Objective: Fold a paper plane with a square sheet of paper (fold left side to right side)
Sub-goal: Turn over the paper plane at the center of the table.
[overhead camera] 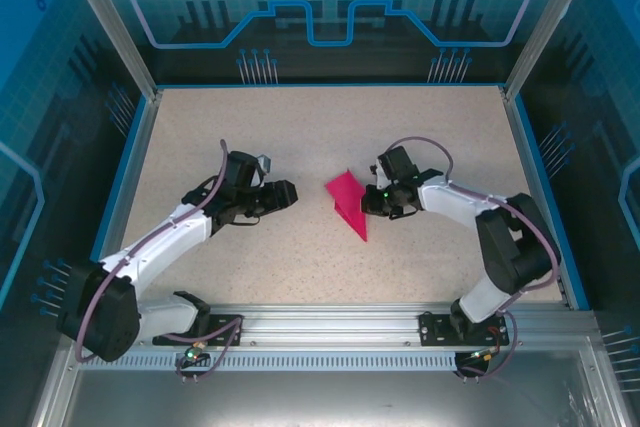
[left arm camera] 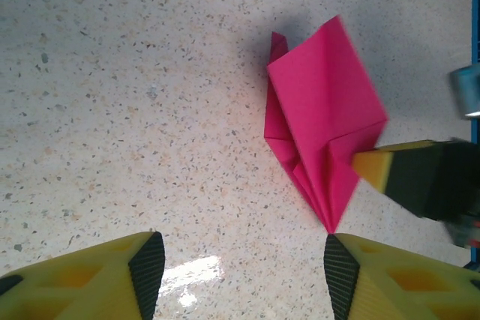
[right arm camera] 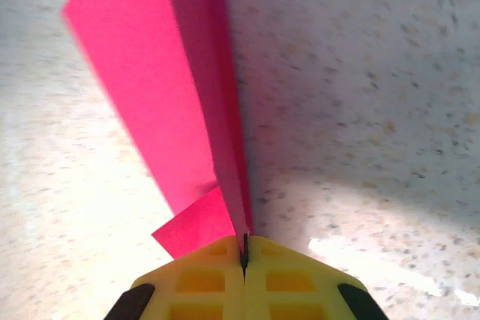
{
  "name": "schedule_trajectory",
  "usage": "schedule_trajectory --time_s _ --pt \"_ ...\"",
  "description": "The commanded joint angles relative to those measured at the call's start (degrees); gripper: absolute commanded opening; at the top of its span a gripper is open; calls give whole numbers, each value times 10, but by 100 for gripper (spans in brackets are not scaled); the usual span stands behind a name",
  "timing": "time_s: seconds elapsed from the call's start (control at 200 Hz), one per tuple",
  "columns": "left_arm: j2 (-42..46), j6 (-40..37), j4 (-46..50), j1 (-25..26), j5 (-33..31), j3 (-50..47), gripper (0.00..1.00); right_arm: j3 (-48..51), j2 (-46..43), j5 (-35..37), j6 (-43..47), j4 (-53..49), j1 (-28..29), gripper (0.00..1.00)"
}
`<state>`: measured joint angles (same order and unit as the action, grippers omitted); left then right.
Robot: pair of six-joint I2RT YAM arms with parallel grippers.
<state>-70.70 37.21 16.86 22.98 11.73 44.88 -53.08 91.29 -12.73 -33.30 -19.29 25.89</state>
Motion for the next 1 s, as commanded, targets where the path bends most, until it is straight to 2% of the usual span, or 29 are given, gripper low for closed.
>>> schedule_trajectory --time_s 0.0,0.105,0.24,0.42,0.505,0.585,0.645,0.78,0.875,0.995 --pt "-9 6 7 -5 -9 6 62 -36 -37 -32 30 -24 8 0" --pt "-7 4 8 -5 -10 6 62 -17 -51 -37 37 -20 -5 0" --pt "-7 -2 14 -5 -9 6 62 36 -29 -82 36 27 -44 0" --pt "-11 2 11 -5 -8 1 63 68 13 -68 47 32 -89 2" --pt "-14 5 9 -6 -7 1 63 61 9 -28 48 5 -95 10" --pt "-15 4 10 -5 -7 2 63 41 4 15 55 -42 -94 22" --pt "-15 3 11 -6 -9 4 64 22 -2 56 61 -86 -89 26" --pt "-7 -3 13 -6 -14 6 66 -16 -43 125 80 -149 -51 39" --pt "3 -4 6 -6 -15 5 70 -34 -58 135 97 -168 -14 49" --pt "15 -7 -6 -6 -17 2 76 -43 -35 94 119 -169 16 59"
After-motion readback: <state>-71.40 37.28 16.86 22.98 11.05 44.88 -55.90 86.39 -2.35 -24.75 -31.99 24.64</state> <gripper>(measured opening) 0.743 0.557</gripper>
